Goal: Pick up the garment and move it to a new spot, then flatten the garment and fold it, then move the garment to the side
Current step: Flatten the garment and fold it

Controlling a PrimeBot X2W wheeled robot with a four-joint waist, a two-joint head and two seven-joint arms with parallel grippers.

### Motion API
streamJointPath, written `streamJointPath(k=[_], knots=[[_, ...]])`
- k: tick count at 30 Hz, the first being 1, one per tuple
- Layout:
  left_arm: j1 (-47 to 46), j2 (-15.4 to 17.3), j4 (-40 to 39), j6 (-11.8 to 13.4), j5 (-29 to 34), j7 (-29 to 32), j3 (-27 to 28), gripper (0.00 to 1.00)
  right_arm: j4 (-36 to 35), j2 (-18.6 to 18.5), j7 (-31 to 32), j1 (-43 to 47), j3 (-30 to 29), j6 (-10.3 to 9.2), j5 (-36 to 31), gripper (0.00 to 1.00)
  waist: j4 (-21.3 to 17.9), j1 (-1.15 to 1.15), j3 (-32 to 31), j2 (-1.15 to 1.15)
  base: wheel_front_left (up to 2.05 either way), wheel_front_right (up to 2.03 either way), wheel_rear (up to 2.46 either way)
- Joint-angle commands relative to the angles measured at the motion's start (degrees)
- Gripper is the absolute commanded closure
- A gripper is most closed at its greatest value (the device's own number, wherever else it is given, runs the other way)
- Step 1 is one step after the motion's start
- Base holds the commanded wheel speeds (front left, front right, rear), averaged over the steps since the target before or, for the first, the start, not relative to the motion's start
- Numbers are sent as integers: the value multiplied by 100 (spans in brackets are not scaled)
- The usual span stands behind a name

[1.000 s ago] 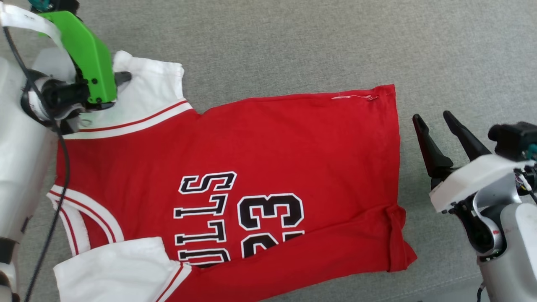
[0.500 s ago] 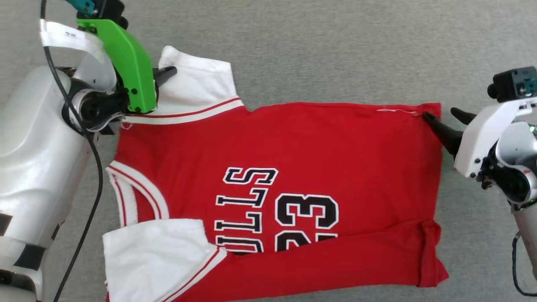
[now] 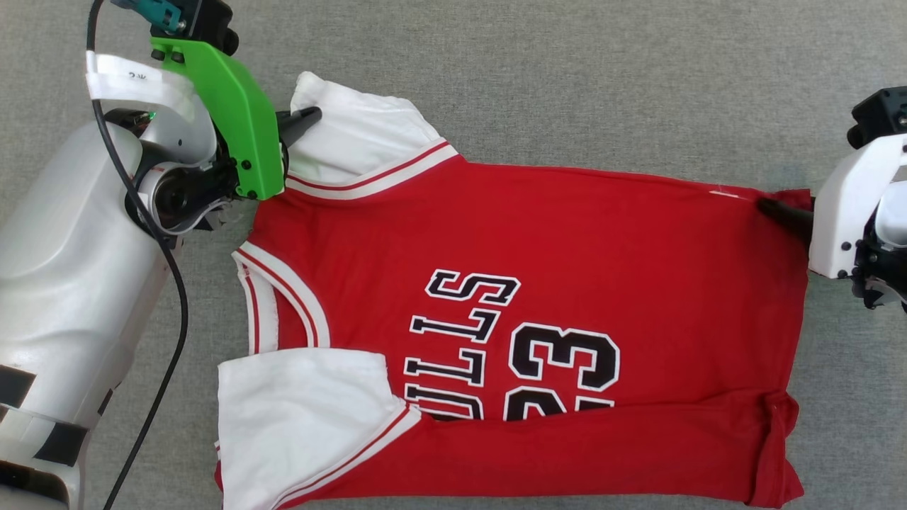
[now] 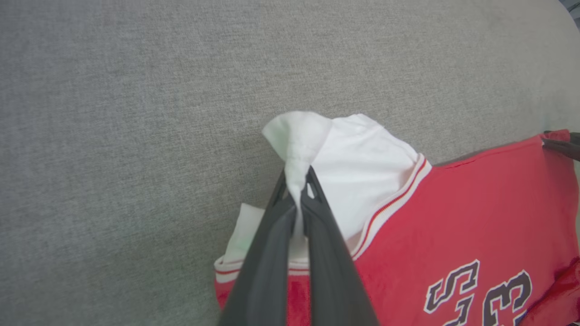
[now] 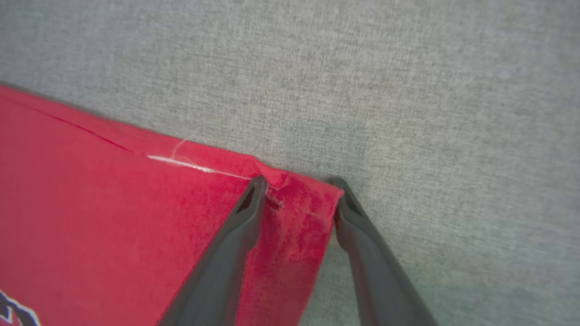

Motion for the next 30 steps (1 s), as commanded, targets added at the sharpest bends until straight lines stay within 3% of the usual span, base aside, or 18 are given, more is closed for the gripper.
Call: streamJointPath(k=[1, 10, 16, 22, 30], knots=[[74, 28, 11, -36, -8, -68, -15, 100, 232, 205, 222, 419, 229, -3, 53, 100, 17, 0, -7, 0, 0, 0, 0], [358, 228, -99, -55, -56, -586, 84, 100, -359, 171, -312, 173, -118, -3, -281, 100, 11, 0, -415, 0, 0, 0, 0], [1000, 465, -544, -43, -45, -1095, 149, 100, -839, 180, -578, 708, -494, -3, -541, 100, 128, 0, -851, 0, 0, 0, 0], [2071, 744, -1251, 291, 3, -1546, 173, 100, -1275, 375, -707, 1537, -795, -3, -738, 100, 191, 0, -1251, 0, 0, 0, 0], [3701, 1053, -2301, 965, -42, -2001, 158, 100, -1784, 603, -1256, 2626, -777, -3, -978, 100, 229, 0, -1679, 0, 0, 0, 0]])
